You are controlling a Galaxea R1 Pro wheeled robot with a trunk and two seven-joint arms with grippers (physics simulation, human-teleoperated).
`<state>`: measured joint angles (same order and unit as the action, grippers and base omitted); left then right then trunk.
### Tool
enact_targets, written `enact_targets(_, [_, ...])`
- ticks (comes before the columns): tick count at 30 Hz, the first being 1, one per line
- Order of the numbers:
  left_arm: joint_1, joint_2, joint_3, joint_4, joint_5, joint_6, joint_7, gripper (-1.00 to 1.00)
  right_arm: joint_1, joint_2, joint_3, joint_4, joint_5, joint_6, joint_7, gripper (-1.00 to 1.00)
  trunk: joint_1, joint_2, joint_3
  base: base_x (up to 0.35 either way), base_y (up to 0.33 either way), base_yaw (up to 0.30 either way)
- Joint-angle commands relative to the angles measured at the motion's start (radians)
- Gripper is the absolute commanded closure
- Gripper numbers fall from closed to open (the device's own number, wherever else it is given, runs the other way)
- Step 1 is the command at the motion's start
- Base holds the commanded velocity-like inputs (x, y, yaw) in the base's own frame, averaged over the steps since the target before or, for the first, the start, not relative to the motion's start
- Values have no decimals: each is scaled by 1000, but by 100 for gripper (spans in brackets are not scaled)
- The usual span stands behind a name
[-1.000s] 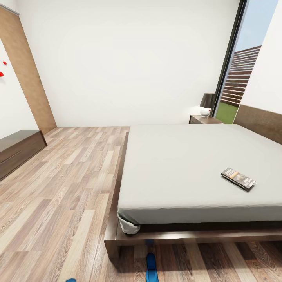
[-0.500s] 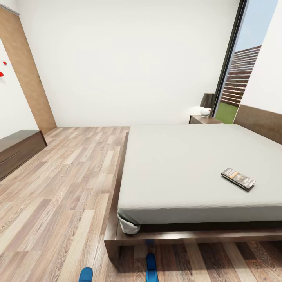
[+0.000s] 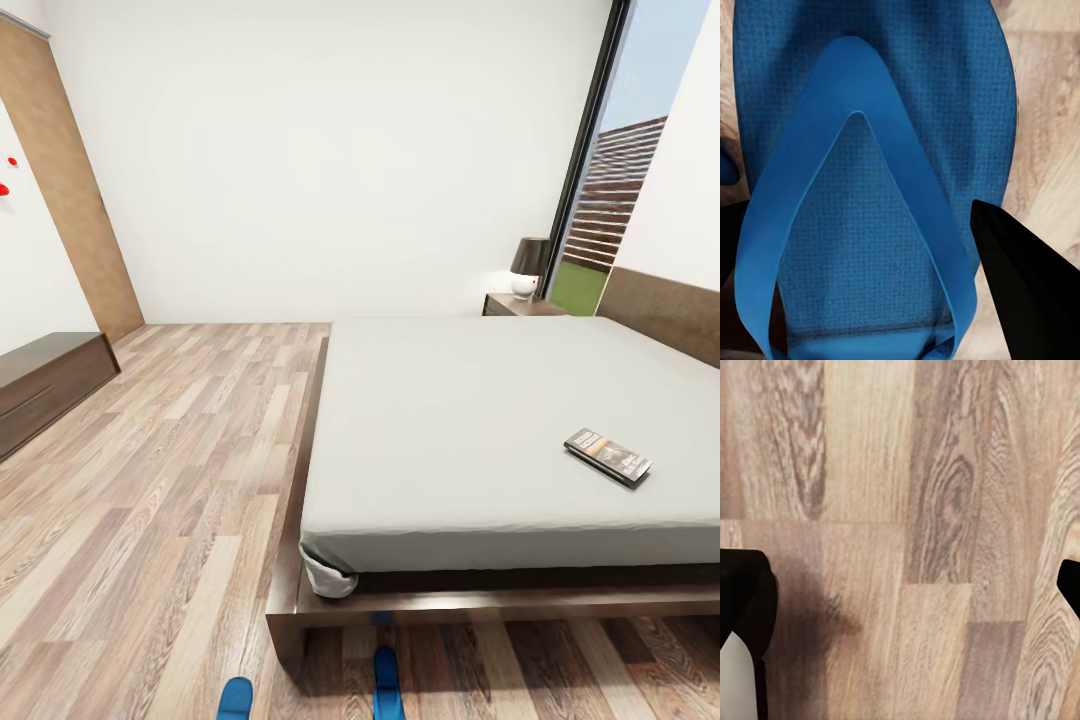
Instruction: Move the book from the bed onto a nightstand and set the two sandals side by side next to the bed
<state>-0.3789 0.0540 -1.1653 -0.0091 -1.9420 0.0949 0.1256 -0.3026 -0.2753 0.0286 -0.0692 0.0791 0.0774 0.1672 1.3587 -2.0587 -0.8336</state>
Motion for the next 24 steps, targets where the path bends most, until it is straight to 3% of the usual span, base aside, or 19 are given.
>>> enact_targets(1, [0, -2, 4, 0, -11, 4, 3, 100, 0, 0, 2, -3, 8, 5, 3, -100, 0, 0, -1, 0, 0, 0])
enact_targets(24, [0, -9, 4, 0, -9, 5, 4, 100, 0, 6, 3, -4, 8, 5, 3, -100, 0, 0, -1, 0, 0, 0])
